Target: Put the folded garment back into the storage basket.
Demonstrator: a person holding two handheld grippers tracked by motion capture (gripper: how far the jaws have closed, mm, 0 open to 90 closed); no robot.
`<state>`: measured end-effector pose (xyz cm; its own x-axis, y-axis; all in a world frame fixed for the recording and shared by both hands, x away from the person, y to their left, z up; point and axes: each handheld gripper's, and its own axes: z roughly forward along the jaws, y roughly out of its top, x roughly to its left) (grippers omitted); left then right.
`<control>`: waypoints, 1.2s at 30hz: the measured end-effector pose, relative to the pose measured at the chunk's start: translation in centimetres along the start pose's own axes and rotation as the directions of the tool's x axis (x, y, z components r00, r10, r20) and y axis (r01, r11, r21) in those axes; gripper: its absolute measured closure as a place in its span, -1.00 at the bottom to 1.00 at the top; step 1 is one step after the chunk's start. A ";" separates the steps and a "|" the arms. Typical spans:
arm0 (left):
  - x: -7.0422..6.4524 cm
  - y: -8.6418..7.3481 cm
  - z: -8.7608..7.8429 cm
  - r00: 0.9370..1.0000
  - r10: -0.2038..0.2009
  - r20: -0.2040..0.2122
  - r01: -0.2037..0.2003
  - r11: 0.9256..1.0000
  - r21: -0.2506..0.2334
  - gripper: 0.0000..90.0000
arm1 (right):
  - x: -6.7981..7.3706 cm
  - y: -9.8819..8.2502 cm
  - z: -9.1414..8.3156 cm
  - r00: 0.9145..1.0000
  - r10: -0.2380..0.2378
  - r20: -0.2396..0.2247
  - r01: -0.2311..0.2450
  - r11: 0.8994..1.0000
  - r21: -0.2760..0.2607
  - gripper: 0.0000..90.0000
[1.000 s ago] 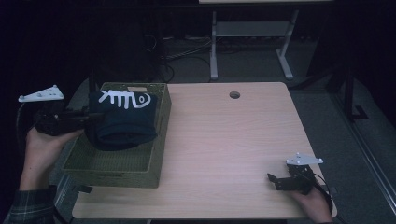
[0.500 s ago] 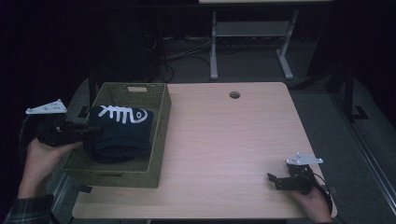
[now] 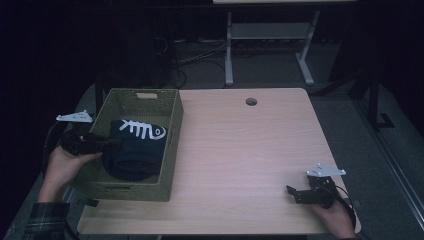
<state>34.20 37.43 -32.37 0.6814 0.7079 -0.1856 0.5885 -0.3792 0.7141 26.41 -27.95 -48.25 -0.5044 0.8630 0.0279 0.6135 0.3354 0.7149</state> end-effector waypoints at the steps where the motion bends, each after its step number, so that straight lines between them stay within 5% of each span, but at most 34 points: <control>1: 0.1 0.0 0.2 1.000 -0.001 -0.001 0.001 1.000 0.008 0.59 | 0.0 0.0 0.0 1.000 0.000 0.000 0.000 1.000 0.000 -0.82; 10: 2.0 0.1 2.2 0.999 0.010 -0.052 -0.006 0.997 0.075 0.56 | 0.0 0.0 0.0 1.000 0.000 0.000 0.000 1.000 0.000 -0.82; 19: 4.1 -0.9 2.2 0.988 0.009 -0.156 0.011 0.992 0.125 0.54 | 0.0 0.0 0.0 1.000 0.000 0.000 0.000 1.000 0.000 -0.82; 29: 4.8 -1.4 2.1 0.971 0.012 -0.239 0.027 0.987 0.158 0.41 | 0.0 0.0 0.0 1.000 0.000 0.000 0.000 1.000 0.000 -0.82; 34: 4.9 -1.4 1.6 0.950 -0.002 -0.314 0.049 0.988 0.145 0.06 | 0.0 0.0 0.0 1.000 0.000 0.000 0.000 1.000 0.000 -0.82; 36: 4.9 -1.3 1.3 0.946 -0.002 -0.323 0.047 0.990 0.130 -0.05 | 0.0 0.0 0.0 1.000 0.000 0.000 0.000 1.000 0.000 -0.82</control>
<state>37.32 40.57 -35.13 0.5032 0.8632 0.0407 0.6711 -0.4200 0.6109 26.40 -27.95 -48.25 -0.5043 0.8631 0.0282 0.6136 0.3352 0.7149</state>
